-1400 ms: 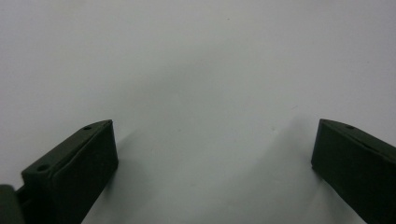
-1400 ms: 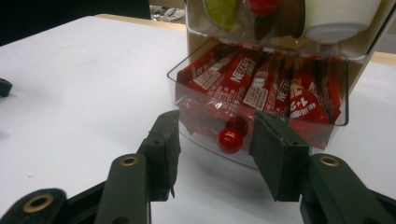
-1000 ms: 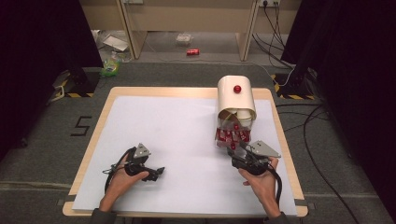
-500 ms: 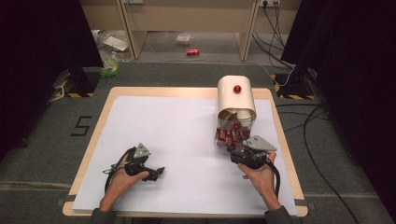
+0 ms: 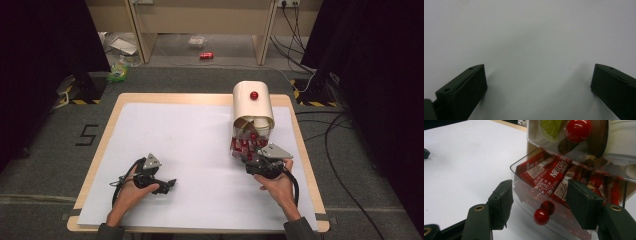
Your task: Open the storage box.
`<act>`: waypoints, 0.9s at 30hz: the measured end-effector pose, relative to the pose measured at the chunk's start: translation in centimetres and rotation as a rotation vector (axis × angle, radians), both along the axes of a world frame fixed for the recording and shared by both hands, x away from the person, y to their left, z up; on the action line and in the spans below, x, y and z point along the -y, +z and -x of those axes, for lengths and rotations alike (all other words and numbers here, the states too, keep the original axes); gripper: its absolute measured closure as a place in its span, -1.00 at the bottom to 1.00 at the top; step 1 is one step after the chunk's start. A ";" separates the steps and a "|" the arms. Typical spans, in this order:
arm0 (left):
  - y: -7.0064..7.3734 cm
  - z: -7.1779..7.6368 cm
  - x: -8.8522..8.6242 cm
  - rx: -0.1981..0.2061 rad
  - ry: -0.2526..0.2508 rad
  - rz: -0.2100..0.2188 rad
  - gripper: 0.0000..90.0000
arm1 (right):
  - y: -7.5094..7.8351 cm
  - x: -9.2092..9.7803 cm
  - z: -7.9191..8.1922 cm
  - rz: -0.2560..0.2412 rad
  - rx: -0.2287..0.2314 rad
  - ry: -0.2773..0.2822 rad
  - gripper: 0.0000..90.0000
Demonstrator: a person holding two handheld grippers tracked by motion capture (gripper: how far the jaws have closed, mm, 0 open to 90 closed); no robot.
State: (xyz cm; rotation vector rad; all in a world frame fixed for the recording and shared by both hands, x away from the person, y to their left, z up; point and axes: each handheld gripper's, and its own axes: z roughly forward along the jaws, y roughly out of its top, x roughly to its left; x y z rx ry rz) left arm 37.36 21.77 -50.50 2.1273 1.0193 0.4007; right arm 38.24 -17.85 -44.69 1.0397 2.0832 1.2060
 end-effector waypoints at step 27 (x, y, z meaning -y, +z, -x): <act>0.0 0.0 0.0 0.002 -0.001 0.000 -1.00 | -0.1 0.4 2.7 0.013 -0.027 0.052 -0.11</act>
